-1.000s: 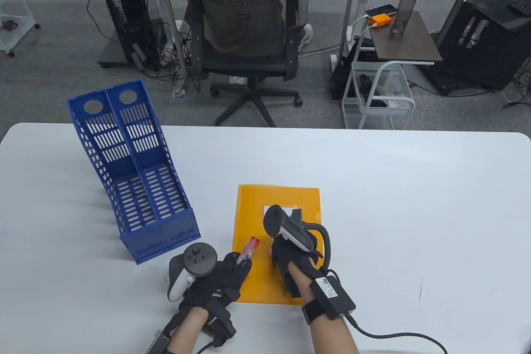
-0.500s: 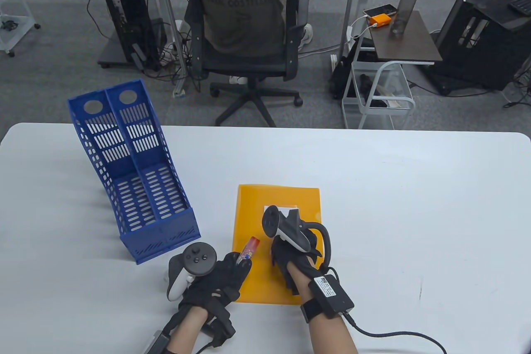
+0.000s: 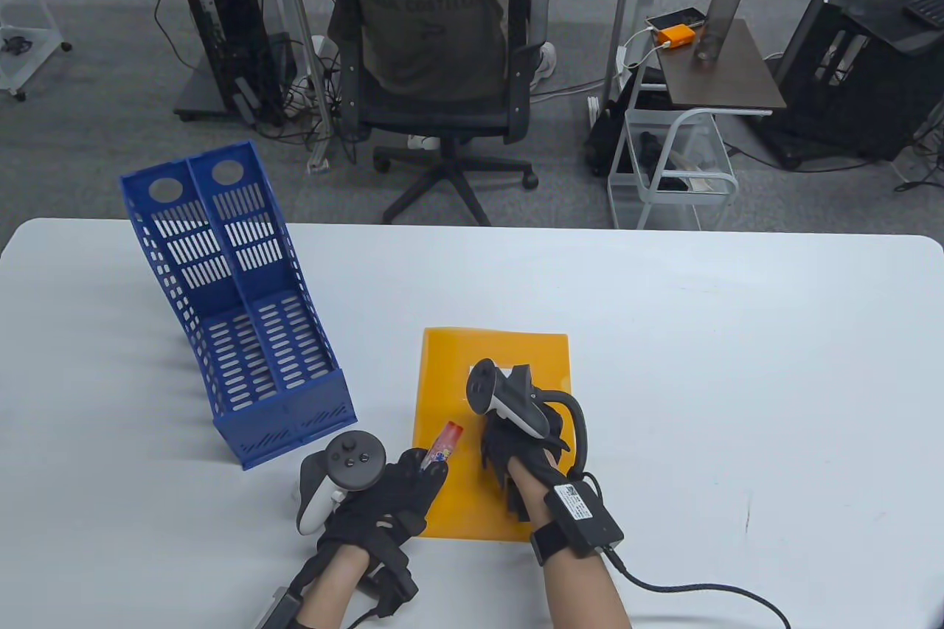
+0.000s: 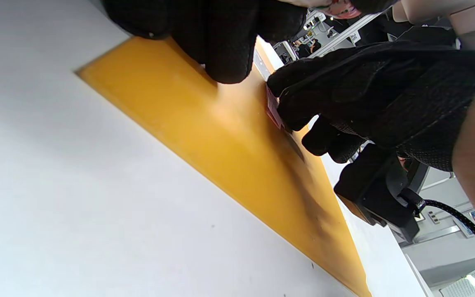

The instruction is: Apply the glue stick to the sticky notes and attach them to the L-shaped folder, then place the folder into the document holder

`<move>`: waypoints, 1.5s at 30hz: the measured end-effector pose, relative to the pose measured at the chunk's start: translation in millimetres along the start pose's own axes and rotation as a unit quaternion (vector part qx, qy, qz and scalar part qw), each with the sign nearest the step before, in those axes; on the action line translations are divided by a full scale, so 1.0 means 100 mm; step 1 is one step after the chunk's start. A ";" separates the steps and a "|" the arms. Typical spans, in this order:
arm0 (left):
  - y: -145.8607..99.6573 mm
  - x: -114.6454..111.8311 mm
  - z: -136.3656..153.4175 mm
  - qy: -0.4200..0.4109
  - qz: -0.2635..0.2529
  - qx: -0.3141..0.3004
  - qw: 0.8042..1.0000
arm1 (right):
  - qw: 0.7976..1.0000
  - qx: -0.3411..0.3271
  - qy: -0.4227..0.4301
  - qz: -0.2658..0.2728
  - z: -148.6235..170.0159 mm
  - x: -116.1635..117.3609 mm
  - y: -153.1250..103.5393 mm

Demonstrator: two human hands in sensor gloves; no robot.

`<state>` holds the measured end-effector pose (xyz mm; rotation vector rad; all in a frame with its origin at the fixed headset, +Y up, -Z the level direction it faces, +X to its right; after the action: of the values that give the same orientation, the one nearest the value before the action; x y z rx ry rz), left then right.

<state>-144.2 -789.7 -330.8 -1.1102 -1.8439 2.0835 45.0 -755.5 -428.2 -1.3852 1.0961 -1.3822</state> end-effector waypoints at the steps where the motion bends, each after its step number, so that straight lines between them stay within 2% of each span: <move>1: 0.00 0.00 0.00 0.000 0.001 0.000 1.000 | 1.000 0.002 0.001 -0.001 0.00 0.00 0.00; 5: 0.00 0.00 0.00 0.000 0.002 0.000 1.000 | 1.000 0.006 0.011 -0.010 0.01 -0.01 0.02; 10: 0.01 0.00 -0.02 0.015 0.000 -0.001 1.000 | 0.999 -0.003 -0.030 0.008 -0.06 0.02 -0.02; 14: 0.02 0.00 -0.03 0.021 -0.005 0.004 1.000 | 1.000 -0.009 0.013 0.013 0.01 0.00 -0.05; 17: 0.01 0.00 -0.03 0.021 -0.014 0.003 1.000 | 0.997 -0.013 0.060 0.052 0.10 -0.08 -0.12; 20: 0.00 0.00 -0.03 0.017 -0.019 0.000 1.000 | 0.996 -0.020 0.080 0.026 0.18 -0.09 -0.25; 28: -0.14 0.06 -0.15 -0.016 -0.043 -0.026 0.999 | 0.984 -0.092 0.130 0.080 0.27 -0.15 -0.79; 31: -0.17 0.05 -0.20 -0.051 -0.041 -0.048 0.997 | 0.979 -0.135 0.127 0.082 0.22 -0.14 -1.01; 33: -0.19 0.04 -0.23 -0.060 -0.035 -0.057 0.996 | 0.973 -0.152 0.137 0.107 0.20 -0.11 -1.13; 35: -0.20 0.01 -0.25 -0.072 -0.035 -0.063 0.995 | 0.961 -0.171 0.168 0.136 0.19 -0.06 -1.22; 39: -0.18 -0.08 -0.27 -0.122 -0.008 -0.063 0.990 | 0.950 -0.197 0.216 0.110 0.15 -0.02 -1.31; 42: -0.17 -0.15 -0.29 -0.143 0.013 -0.065 0.988 | 0.935 -0.211 0.262 0.109 0.13 0.01 -1.35; 45: -0.16 -0.16 -0.26 -0.149 0.011 -0.058 0.987 | 0.935 -0.215 0.253 0.128 0.15 0.01 -1.35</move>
<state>-122.7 -773.7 -308.5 -0.8847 -2.1184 2.2846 61.1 -724.7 -296.6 -1.1374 1.9411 -1.3899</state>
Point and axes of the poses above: the tracker on the back of each hand, its own z axis roughly to the little-finger side, its own y axis roughly from the wrist to the fingertips, x = y × z, the point moved 1 cm from there along y, roughly from the wrist to the fingertips, and after that the axes turned 1 degree about -x, right-handed, at the moved point
